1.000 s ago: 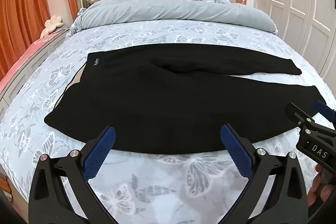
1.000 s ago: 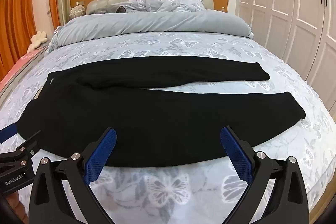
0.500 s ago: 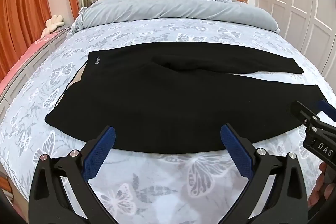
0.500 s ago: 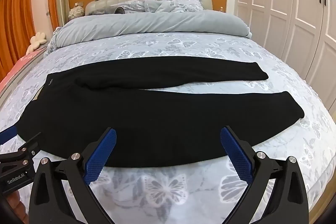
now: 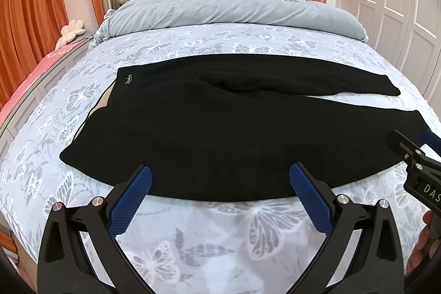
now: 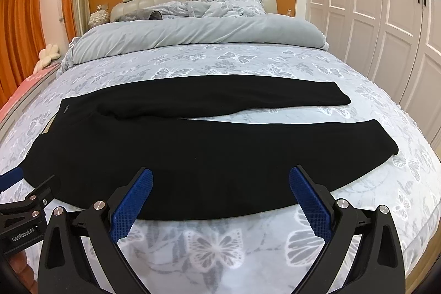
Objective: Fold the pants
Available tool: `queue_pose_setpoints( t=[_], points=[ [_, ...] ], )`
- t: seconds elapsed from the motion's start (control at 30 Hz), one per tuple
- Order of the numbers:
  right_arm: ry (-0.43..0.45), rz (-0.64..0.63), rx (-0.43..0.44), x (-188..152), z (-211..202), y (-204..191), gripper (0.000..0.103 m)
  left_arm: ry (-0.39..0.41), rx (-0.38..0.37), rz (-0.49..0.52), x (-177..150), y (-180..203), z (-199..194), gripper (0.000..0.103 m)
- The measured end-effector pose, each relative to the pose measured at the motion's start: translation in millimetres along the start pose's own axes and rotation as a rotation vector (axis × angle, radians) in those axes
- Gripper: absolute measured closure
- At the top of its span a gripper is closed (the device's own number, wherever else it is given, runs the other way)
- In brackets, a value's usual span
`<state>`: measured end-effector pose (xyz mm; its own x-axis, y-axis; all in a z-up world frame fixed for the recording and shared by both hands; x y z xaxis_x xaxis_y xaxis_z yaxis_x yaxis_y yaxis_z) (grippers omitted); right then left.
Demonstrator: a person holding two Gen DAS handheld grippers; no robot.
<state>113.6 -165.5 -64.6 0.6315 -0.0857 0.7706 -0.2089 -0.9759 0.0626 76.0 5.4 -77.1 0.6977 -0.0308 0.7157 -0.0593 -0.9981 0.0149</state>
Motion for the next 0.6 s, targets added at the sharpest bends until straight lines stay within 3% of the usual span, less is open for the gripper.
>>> queue_pose_setpoints(
  t=[0.6],
  points=[
    [0.0, 0.002, -0.007, -0.5, -2.6, 2.4, 0.005, 0.0, 0.007, 0.003, 0.3, 1.1, -0.6, 0.005]
  ],
)
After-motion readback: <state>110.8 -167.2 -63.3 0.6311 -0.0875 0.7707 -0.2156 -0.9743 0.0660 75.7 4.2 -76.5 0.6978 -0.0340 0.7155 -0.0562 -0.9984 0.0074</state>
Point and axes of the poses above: each gripper's, at about its wrist camera, not at the fingertips, and z roughly the way its jaws point, y to its right, x to its top, the point moved 10 cm from there along z, roughly the way its jaws point, and after that the axes turned 5 degrees about -x, right-handed, at the moved point
